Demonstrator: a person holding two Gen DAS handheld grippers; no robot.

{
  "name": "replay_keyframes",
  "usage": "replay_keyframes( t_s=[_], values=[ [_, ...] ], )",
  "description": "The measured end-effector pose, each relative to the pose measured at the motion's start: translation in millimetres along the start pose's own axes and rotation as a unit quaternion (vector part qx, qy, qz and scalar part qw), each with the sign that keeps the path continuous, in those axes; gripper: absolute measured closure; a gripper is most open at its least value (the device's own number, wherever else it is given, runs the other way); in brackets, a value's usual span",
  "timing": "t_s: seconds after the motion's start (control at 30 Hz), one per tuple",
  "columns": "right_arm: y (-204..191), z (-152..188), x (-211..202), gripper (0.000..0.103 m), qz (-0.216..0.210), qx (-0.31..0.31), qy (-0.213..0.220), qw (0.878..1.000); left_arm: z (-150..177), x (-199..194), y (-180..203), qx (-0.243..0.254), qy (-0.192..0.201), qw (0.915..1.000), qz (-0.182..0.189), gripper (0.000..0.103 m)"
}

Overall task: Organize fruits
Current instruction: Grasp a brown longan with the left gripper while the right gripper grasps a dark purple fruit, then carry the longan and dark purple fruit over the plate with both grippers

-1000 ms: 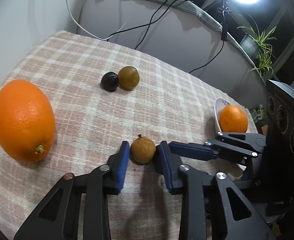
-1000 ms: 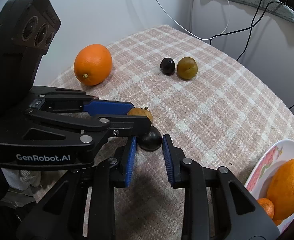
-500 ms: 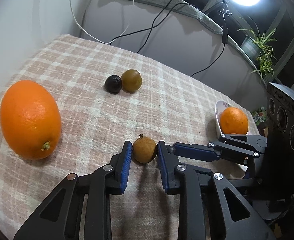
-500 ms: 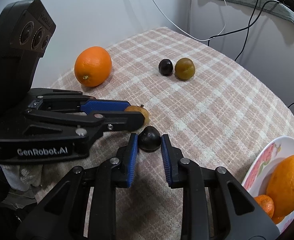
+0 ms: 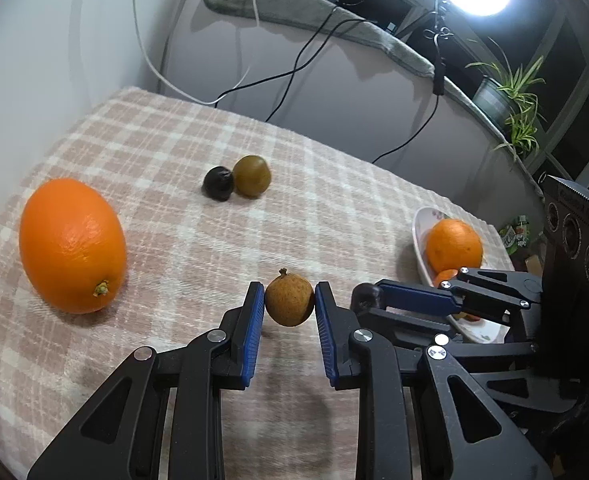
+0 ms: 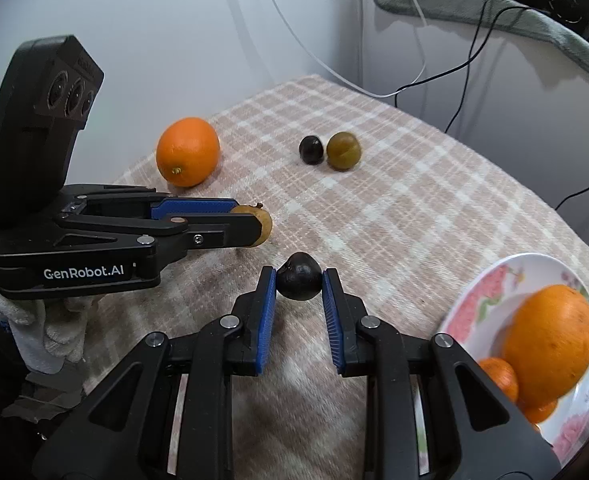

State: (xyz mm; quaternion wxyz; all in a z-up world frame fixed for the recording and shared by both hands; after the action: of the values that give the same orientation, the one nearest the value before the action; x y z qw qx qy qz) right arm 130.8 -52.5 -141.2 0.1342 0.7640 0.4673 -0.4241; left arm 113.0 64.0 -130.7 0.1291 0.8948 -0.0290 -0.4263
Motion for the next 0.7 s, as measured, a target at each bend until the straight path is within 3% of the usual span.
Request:
replay_keyframes(
  t_s=[0.7],
  values=[
    [34.5, 42.1, -103.6, 0.078, 0.041, 0.052, 0.069, 0.995, 5.5, -17.4, 67.0, 0.041, 0.017, 0.9985, 0.031, 0.079]
  ],
)
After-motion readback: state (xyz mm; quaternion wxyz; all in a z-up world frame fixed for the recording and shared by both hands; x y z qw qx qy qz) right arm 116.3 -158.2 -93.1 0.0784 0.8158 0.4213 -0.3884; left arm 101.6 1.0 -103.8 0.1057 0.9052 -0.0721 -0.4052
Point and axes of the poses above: each gripper's, at about its wrist camera, not at the fingertips, and x roughly the way its jaws point, y to its right, z to its underside, the point moved 5 cm from there along x, roughly the way its jaws point, and after that the axes turned 11 degrees about -z, right-handed, at the moved point
